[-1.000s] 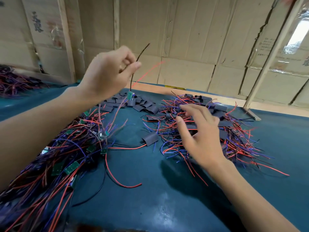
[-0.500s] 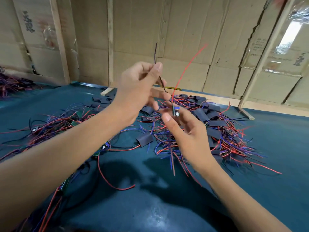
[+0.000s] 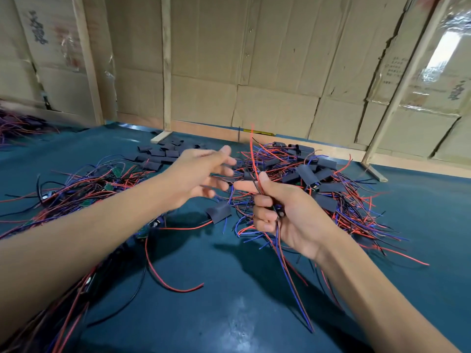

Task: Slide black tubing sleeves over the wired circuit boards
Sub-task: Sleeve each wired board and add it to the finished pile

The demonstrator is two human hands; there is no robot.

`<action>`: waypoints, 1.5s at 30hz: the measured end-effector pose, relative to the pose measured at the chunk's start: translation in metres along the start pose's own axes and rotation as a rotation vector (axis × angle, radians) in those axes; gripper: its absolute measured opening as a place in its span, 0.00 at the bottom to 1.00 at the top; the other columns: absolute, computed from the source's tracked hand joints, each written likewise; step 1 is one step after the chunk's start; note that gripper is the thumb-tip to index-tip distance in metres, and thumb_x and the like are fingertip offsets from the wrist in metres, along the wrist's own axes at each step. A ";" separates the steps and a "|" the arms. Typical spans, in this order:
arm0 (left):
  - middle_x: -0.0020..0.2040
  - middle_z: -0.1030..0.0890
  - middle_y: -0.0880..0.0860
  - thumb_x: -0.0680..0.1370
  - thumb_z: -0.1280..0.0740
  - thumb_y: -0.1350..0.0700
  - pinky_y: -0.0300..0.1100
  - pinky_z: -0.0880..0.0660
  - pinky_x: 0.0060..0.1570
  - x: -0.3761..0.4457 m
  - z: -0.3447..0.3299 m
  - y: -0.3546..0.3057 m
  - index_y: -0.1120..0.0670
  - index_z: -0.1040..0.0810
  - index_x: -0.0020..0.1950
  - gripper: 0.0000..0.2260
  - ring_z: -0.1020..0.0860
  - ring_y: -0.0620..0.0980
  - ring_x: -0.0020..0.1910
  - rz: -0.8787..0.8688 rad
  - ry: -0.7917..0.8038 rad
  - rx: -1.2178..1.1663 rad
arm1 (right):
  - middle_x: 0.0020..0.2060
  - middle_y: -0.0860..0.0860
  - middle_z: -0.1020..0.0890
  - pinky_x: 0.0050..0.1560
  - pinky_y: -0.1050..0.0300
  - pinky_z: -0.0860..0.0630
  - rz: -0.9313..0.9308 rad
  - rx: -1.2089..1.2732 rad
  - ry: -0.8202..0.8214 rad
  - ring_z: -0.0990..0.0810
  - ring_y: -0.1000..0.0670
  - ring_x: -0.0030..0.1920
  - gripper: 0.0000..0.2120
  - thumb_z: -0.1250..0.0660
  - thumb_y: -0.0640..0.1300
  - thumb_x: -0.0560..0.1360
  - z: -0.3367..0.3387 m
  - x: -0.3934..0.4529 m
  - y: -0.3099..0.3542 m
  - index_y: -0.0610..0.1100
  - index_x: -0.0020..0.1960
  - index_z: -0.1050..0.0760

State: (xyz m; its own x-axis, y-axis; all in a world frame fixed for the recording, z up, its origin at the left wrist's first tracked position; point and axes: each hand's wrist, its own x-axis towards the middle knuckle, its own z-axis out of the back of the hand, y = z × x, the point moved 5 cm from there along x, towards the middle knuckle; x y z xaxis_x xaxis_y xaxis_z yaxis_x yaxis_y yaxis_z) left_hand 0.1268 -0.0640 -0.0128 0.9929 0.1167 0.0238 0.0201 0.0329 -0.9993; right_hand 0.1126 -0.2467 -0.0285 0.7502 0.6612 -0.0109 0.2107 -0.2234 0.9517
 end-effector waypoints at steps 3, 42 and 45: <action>0.41 0.17 0.52 0.82 0.35 0.49 0.37 0.30 0.27 0.028 0.049 0.003 0.55 0.18 0.48 0.11 0.21 0.47 0.31 -0.019 -0.305 0.295 | 0.32 0.52 0.36 0.27 0.61 0.37 -0.006 -0.096 0.016 0.39 0.53 0.29 0.16 0.32 0.47 0.78 0.008 -0.002 0.003 0.36 0.56 0.16; 0.59 0.26 0.61 0.81 0.39 0.59 0.50 0.29 0.58 0.095 0.100 0.001 0.60 0.25 0.62 0.11 0.26 0.62 0.61 -0.249 -0.082 1.856 | 0.25 0.51 0.36 0.21 0.65 0.41 0.290 -0.557 -0.311 0.41 0.54 0.19 0.13 0.39 0.45 0.85 0.024 0.005 0.007 0.41 0.49 0.19; 0.59 0.29 0.60 0.83 0.39 0.56 0.46 0.29 0.56 0.083 0.065 0.021 0.56 0.30 0.71 0.17 0.26 0.63 0.60 -0.198 0.031 1.618 | 0.23 0.53 0.38 0.20 0.65 0.40 0.338 -0.580 -0.357 0.41 0.55 0.18 0.14 0.38 0.48 0.84 0.028 0.003 0.010 0.43 0.47 0.18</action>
State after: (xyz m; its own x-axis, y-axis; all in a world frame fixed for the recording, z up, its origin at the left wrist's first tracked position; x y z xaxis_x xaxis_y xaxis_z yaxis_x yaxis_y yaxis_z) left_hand 0.2023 0.0106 -0.0296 0.9922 -0.0343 0.1203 0.0233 0.9955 0.0920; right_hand 0.1349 -0.2671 -0.0275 0.8932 0.3301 0.3053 -0.3562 0.1049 0.9285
